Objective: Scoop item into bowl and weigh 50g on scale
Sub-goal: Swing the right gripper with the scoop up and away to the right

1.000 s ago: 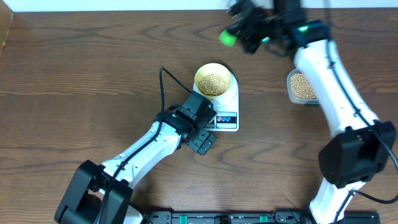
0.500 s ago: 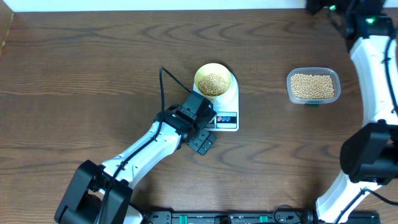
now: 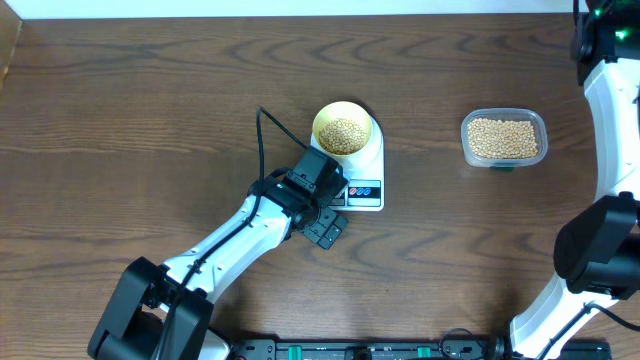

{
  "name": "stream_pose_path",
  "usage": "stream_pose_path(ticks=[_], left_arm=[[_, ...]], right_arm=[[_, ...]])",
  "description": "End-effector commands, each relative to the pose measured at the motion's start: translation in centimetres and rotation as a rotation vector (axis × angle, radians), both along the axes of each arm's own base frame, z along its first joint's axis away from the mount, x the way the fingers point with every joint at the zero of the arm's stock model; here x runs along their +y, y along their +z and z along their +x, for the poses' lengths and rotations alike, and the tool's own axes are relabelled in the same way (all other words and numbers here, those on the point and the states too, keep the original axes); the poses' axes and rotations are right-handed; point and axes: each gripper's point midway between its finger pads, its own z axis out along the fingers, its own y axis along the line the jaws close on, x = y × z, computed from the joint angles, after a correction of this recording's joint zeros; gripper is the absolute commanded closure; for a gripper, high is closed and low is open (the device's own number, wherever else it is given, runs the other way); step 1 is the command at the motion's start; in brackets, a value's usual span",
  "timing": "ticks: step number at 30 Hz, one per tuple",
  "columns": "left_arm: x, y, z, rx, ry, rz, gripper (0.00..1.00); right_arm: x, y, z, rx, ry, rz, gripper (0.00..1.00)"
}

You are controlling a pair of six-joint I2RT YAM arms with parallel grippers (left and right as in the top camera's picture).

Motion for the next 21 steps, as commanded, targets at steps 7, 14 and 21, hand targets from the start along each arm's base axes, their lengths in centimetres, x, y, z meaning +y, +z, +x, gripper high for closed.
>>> stream_pose_path(ticks=[7,14,21], left_arm=[[0.1,-0.3,-0.2,0.008,-0.008,0.010,0.02],[0.1,-0.3,-0.2,0.008,-0.008,0.010,0.02],[0.1,-0.3,-0.2,0.008,-0.008,0.010,0.02]], right_arm=[[-0.9,2.5,-0.6,-0.058,-0.071,0.063,0.99],[-0.6,2.3,-0.5,-0.044,-0.059,0.113,0.99],[0.0,1.2,-0.4,0.006,-0.043,0.195,0.99]])
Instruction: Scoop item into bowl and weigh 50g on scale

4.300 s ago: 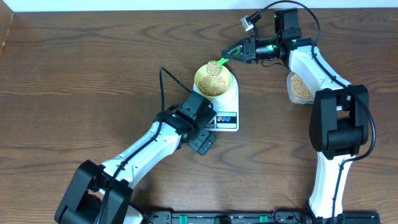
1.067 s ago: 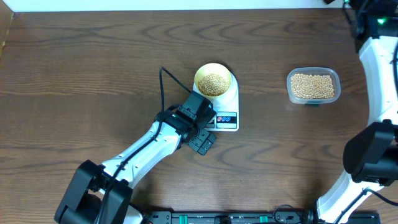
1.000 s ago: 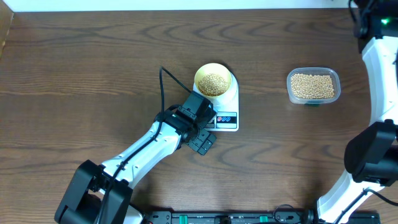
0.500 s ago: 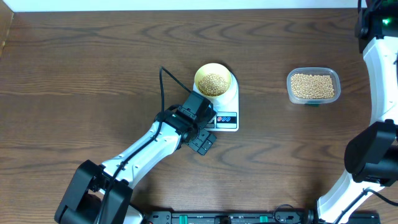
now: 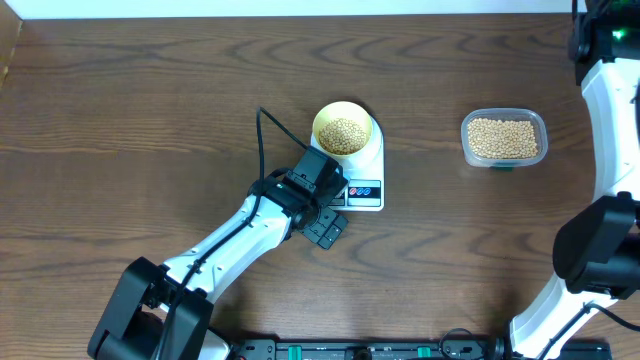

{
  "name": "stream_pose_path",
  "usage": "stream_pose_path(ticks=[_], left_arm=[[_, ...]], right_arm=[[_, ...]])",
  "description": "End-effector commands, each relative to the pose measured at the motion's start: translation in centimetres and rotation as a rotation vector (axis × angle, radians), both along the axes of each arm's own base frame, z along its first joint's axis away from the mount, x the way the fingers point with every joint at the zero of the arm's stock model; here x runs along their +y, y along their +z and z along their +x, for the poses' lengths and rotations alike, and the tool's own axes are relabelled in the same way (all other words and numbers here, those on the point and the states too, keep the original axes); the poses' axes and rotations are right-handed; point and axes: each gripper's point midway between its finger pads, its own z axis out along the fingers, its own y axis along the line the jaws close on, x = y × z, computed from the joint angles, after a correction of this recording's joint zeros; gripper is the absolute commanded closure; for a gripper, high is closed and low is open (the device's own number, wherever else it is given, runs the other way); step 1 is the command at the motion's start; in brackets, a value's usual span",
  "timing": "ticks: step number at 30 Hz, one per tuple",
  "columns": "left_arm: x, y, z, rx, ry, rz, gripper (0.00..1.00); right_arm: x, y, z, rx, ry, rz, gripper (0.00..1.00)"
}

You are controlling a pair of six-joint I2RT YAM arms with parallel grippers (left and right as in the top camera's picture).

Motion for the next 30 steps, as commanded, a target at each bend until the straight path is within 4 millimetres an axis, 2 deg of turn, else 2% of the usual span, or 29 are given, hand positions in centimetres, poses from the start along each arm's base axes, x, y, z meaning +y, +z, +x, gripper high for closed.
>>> stream_pose_path(ticks=[1,7,10,12,17,22,25,27,30], left_arm=[[0.1,-0.3,-0.2,0.008,-0.008,0.010,0.02],[0.1,-0.3,-0.2,0.008,-0.008,0.010,0.02],[0.1,-0.3,-0.2,0.008,-0.008,0.010,0.02],[0.1,-0.3,-0.2,0.008,-0.008,0.010,0.02],[0.3,-0.3,-0.1,0.008,-0.004,0.010,0.02],[2.7,-0.3,1.4,0.009,0.090,0.010,0.02],[4.2,-0.3,2.2,0.009,0.144,0.009,0.02],[5.0,-0.3,2.5,0.009,0.169,0.009,0.02],[5.4,-0.3,2.8,0.009,0.186,0.009,0.02]], right_arm=[[0.5,1.5,-0.6,-0.019,0.006,0.078,0.99],[0.9,1.1,-0.5,0.003,0.017,0.112,0.99],[2.2,0.0,-0.5,0.049,0.060,0.115,0.99],[3.5,-1.4,-0.5,0.106,0.098,0.121,0.99],[6.9,-6.8,-1.3,0.344,0.150,0.186,0.99],[10.8,-9.2,-2.4,0.470,0.183,0.264,0.99],[11.7,-9.8,-2.6,0.510,0.154,0.358,0.99],[12.1,-10.0,-2.7,0.519,0.157,0.362,0.99],[11.7,-10.3,-2.7,0.528,0.132,0.360,0.99]])
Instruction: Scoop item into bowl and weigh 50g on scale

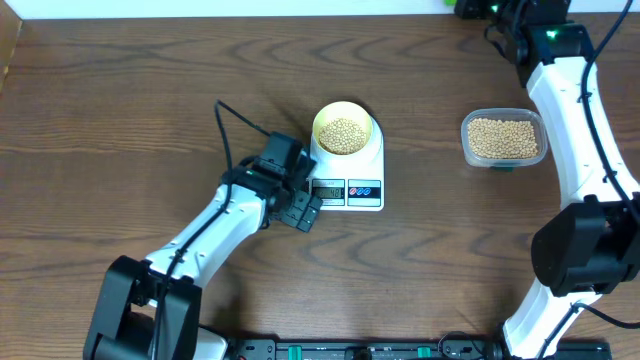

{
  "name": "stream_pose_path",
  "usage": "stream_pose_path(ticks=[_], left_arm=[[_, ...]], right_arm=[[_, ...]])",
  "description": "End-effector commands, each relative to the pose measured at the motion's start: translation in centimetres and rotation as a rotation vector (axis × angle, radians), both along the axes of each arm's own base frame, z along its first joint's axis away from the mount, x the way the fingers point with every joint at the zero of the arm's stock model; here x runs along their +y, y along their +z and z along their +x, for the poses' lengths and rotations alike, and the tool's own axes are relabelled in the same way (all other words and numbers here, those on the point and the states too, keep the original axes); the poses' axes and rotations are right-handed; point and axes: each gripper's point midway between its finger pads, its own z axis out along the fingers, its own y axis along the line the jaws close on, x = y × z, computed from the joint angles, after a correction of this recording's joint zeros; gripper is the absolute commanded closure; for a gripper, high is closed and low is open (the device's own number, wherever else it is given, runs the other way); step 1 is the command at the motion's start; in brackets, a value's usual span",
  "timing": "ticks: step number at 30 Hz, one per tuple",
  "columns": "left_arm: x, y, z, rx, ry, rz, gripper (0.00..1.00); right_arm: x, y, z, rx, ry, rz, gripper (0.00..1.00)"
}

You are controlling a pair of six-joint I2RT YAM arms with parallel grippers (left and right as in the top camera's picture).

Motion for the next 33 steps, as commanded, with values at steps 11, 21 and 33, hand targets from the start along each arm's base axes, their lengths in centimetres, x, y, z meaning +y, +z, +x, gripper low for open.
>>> stream_pose_path(ticks=[11,21,33], left_arm=[[0.5,-0.3,0.0,0.010,0.007,0.008,0.02],[0.5,-0.3,0.0,0.010,0.007,0.009,0.02],[0.5,-0.3,0.0,0.010,0.007,0.009,0.02]], right_arm=[[-1.3,-5.3,-4.2,0.348,-0.136,0.105,0.99],[-0.4,-6.4,-9.7,0.571,-0.090,0.178,0.99],[-6.9,-5.1,-11.9,0.547,-0.099,0.058,0.99]])
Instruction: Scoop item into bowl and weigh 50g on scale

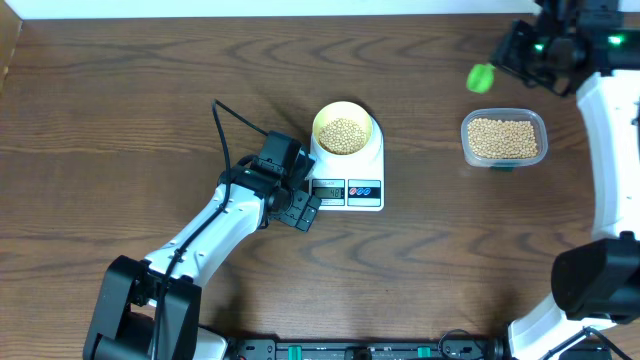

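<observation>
A yellow bowl [344,130] holding beans sits on the white scale [350,192], whose display faces the front. A clear container [504,139] full of beans stands to the right. My right gripper [508,58] is at the back right, shut on a green scoop [481,77] whose head hangs just up and left of the container. The scoop's handle is hidden in the gripper. My left gripper [302,208] rests low by the scale's front left corner; its dark fingers look shut and hold nothing.
A black cable [225,135] loops up from the left arm, left of the bowl. The table's back edge runs along the top of the view. Both arm bases stand at the front edge.
My right gripper was at the table's back edge, with the green scoop barely in view. Now it is nearer and further right, by the container's back left corner. The left arm has hardly moved.
At first my left gripper lay over the scale's front, covering the display, and my right gripper was out of view at the far right. Later the left one stood left of the scale with the display uncovered, and the right held the scoop at the back edge, now by the container.
</observation>
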{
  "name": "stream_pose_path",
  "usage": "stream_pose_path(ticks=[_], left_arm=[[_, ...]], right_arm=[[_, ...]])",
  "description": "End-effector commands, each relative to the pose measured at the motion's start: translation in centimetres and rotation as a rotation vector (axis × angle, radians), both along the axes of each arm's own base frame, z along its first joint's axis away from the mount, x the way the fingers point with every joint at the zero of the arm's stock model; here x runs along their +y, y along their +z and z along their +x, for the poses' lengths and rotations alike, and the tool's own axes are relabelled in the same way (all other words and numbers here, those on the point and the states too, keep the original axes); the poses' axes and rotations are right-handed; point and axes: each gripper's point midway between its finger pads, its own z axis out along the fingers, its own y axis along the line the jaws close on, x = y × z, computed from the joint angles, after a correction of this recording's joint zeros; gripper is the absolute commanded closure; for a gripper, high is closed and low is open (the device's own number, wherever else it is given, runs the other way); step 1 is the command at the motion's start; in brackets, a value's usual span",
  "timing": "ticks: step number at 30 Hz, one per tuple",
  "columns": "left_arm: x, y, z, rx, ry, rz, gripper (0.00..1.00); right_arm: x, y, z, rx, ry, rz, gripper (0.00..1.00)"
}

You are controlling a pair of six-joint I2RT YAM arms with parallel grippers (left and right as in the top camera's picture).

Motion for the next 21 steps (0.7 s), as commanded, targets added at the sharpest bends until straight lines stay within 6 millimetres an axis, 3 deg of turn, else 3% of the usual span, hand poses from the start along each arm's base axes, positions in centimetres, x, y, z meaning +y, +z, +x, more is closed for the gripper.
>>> stream_pose_path(ticks=[1,6,10,16,21], left_arm=[[0.3,-0.3,-0.1,0.010,-0.002,0.009,0.02],[0.3,-0.3,-0.1,0.010,-0.002,0.009,0.02],[0.3,-0.3,-0.1,0.010,-0.002,0.009,0.02],[0.3,-0.3,-0.1,0.010,-0.002,0.009,0.02],[0.3,-0.3,-0.1,0.010,-0.002,0.009,0.02]], right_arm=[[-1.8,0.0,-0.7,-0.014,0.092,-0.083,0.99],[-4.9,-0.4,-1.3,-0.029,0.175,-0.187,0.99],[-8.5,0.2,-0.4,-0.080,0.152,-0.309,0.99],[-13.4,4.1,3.3,-0.305,0.079,-0.449,0.99],[-15.2,8.3,5.8,-0.492,0.032,-0.540,0.99]])
